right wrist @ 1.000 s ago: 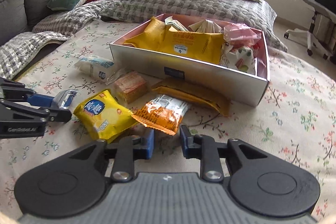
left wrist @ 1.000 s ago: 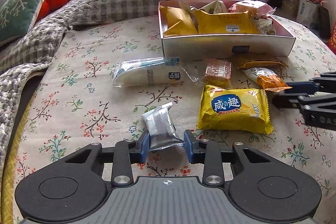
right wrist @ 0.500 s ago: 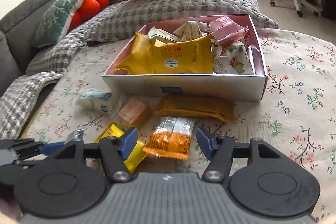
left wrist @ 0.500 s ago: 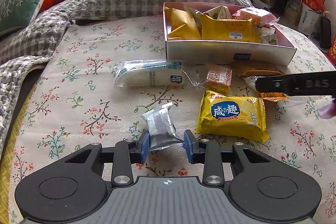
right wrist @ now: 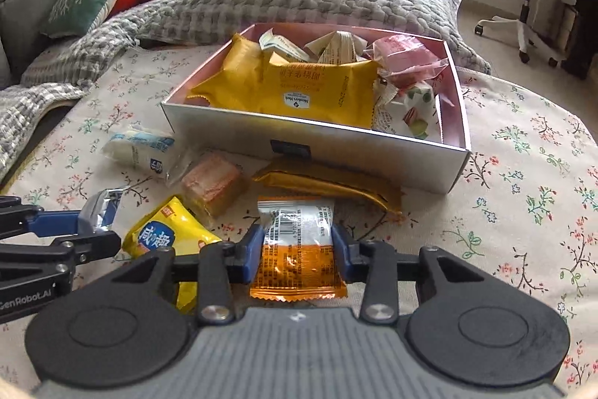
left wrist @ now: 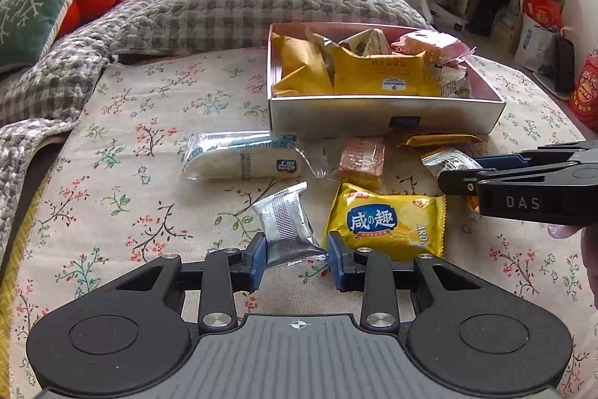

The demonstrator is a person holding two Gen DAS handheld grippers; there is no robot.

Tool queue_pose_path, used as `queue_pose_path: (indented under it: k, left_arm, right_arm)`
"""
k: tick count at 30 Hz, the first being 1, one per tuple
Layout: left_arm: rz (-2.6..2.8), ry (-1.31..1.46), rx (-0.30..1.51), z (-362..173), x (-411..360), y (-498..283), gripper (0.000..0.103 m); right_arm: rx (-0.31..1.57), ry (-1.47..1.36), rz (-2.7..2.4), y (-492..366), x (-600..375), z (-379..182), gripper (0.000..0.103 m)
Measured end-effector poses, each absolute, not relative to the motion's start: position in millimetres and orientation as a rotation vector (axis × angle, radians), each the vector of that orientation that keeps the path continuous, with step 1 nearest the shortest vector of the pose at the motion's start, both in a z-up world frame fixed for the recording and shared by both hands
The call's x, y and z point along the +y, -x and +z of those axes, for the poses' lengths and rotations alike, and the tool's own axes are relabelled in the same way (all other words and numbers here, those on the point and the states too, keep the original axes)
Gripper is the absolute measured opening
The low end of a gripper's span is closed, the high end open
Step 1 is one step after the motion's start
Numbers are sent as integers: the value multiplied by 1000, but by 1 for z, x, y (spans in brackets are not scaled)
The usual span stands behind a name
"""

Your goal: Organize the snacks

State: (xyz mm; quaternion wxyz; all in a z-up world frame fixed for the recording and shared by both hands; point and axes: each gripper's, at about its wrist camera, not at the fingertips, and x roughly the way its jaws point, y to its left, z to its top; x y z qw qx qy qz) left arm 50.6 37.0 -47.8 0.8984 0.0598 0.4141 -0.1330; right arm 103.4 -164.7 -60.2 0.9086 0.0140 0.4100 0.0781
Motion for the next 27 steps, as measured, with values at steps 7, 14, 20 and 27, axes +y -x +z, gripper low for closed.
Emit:
queue_pose_path:
  k: [7,14,20,27]
  left_arm:
    - [-276,-81,825,-28,34,-63,32]
    - [-295,-25,777,-4,19,-97,32]
    - [-299,-8,748,3,5,-132,32]
    - [-285,-7,760,-10,-6,-168,32]
  right_arm:
    - [800,-65,182,-99,-175,-36,36]
    - [743,-110,172,-116,-184,-3,36]
    - [717,-120,152,-145,-187,14,36]
    - [714,-177,126,-181,-192,13,36]
